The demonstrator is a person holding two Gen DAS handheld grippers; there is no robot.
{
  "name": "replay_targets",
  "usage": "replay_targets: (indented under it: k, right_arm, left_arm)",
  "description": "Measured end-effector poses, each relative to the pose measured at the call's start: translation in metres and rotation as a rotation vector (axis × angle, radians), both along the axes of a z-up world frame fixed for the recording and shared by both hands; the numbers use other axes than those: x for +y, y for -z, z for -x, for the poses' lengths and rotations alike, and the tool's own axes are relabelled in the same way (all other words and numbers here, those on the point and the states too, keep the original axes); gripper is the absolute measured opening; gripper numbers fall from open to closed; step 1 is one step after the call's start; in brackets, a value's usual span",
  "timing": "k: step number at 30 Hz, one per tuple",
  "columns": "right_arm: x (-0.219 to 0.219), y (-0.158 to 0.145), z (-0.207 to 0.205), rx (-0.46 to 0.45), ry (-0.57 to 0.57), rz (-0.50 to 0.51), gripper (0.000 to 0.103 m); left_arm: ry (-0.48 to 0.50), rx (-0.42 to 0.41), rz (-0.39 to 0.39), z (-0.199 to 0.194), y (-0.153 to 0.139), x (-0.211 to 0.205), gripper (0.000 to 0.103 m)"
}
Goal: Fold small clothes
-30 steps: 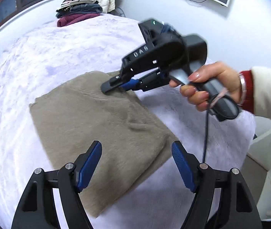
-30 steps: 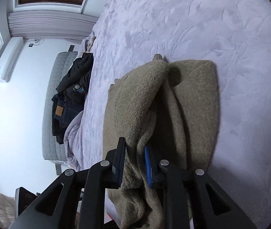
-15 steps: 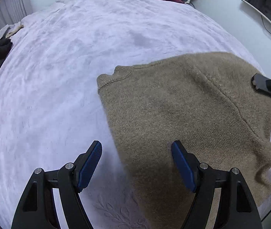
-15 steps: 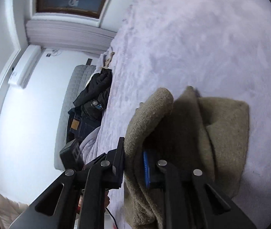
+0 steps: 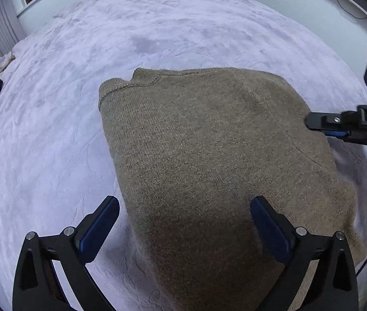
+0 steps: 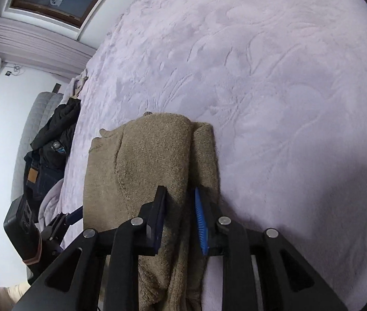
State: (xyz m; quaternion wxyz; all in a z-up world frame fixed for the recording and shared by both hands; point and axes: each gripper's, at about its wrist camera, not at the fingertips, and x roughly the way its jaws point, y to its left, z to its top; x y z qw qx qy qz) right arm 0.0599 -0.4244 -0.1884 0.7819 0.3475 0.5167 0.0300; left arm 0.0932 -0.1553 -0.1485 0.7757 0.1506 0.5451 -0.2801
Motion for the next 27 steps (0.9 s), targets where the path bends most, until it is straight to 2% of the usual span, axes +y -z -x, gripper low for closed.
replay_targets:
  k: [3, 4, 5, 7, 10, 12, 13, 14, 17, 19, 21, 23, 25, 27]
  right_arm:
    - [0.005, -0.022, 0.019, 0.007, -0.007, -0.003, 0.04]
    - [0.009, -0.03, 0.024, 0.001, -0.014, -0.008, 0.049]
    - [0.012, -0.037, 0.036, -0.005, -0.026, -0.018, 0.055]
    - [0.023, -0.044, 0.056, 0.0, -0.055, -0.072, 0.055]
    - [0.039, -0.034, 0.085, 0.047, -0.108, -0.125, 0.054]
    - [0.054, -0.021, 0.093, 0.109, -0.141, -0.111, 0.04]
    - [0.061, -0.014, 0.094, 0.144, -0.159, -0.078, 0.011]
    - [0.068, -0.012, 0.092, 0.161, -0.175, -0.05, 0.008]
    - [0.075, -0.032, 0.093, 0.099, -0.181, 0.012, 0.008]
    - [0.073, -0.035, 0.099, 0.111, -0.169, 0.059, 0.007]
    - [0.065, -0.015, 0.111, 0.185, -0.137, 0.09, 0.006]
    - [0.053, 0.009, 0.128, 0.259, -0.077, 0.073, 0.003]
    - [0.044, 0.015, 0.142, 0.256, -0.008, 0.017, 0.001]
    - [0.039, 0.008, 0.151, 0.221, 0.052, -0.013, 0.004]
  left_arm:
    - [-0.025, 0.048, 0.023, -0.007, 0.005, 0.005, 0.102]
    - [-0.024, 0.047, 0.026, -0.006, 0.005, 0.006, 0.102]
    - [-0.022, 0.044, 0.027, -0.006, 0.005, 0.006, 0.102]
    - [-0.025, 0.056, 0.032, -0.006, 0.007, 0.006, 0.102]
    - [-0.038, 0.128, 0.058, -0.012, 0.012, 0.009, 0.102]
    - [-0.046, 0.203, 0.087, -0.018, 0.019, 0.011, 0.102]
    - [-0.055, 0.225, 0.093, -0.021, 0.02, 0.012, 0.102]
    - [-0.064, 0.217, 0.087, -0.021, 0.017, 0.013, 0.102]
    - [-0.065, 0.056, 0.048, -0.004, -0.013, 0.021, 0.102]
    - [-0.055, -0.028, 0.035, 0.01, -0.03, 0.031, 0.102]
    - [-0.068, -0.045, 0.002, 0.021, -0.035, 0.04, 0.102]
    - [-0.099, -0.029, -0.009, 0.029, -0.036, 0.049, 0.102]
    - [-0.116, -0.02, -0.02, 0.037, -0.036, 0.056, 0.102]
    - [-0.125, -0.015, -0.039, 0.044, -0.033, 0.056, 0.102]
